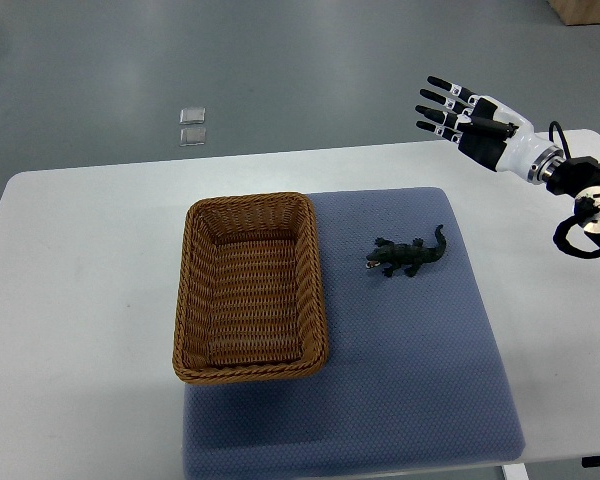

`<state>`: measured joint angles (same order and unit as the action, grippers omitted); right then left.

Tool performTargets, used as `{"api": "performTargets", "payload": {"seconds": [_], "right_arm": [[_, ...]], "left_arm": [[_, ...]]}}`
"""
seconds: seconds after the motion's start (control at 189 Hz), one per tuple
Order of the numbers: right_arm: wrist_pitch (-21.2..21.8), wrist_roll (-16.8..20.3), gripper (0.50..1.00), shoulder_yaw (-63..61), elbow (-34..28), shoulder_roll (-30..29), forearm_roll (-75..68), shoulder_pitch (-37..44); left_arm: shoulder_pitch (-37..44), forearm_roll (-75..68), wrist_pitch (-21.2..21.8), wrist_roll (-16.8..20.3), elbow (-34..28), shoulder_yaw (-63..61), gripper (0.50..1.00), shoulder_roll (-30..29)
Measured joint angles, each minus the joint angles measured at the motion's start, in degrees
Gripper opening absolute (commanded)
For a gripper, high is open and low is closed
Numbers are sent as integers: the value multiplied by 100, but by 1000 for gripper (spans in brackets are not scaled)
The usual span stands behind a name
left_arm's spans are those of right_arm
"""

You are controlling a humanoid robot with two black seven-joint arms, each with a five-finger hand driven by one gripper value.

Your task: Place crocodile in brown basket with right hand

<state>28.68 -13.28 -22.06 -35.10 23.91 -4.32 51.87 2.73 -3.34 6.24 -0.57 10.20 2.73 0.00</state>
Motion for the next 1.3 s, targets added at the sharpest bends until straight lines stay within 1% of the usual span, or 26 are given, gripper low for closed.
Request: {"api": "performTargets", "payload": {"seconds": [0.201,0.641,0.721,0.811,0.869,0.954,1.028,1.187,1.298], "right_arm": [[-88,-5,930,0,2,-16,2,2],[11,-8,930,-18,-5,-29,-8,-19],[139,-10,930,-14,-6,-33,24,-64],[393,-29,930,1,-6,-23,231,-92],[541,-51,930,1,-1,16,575,-93],[612,-99,928,-14,8,65,1271,-51],[629,-360,928,-32,4,79,2137,60],[622,-1327,928,-45,-34,79,4151,253],[501,-1820,928,-45,-43,79,5251,344]], "left_arm": [[15,8,76,0,-13,0,1000,0],[-1,11,17,5,-6,-17,1000,0],[-1,11,17,5,-5,-17,1000,0],[-1,10,17,5,-2,-17,1000,0],[-1,9,17,5,-1,-17,1000,0],[-1,8,15,5,-1,-18,1000,0],[-1,8,12,5,-1,-18,1000,0],[-1,8,9,5,-1,-18,1000,0],[-1,8,9,5,-1,-18,1000,0]]}}
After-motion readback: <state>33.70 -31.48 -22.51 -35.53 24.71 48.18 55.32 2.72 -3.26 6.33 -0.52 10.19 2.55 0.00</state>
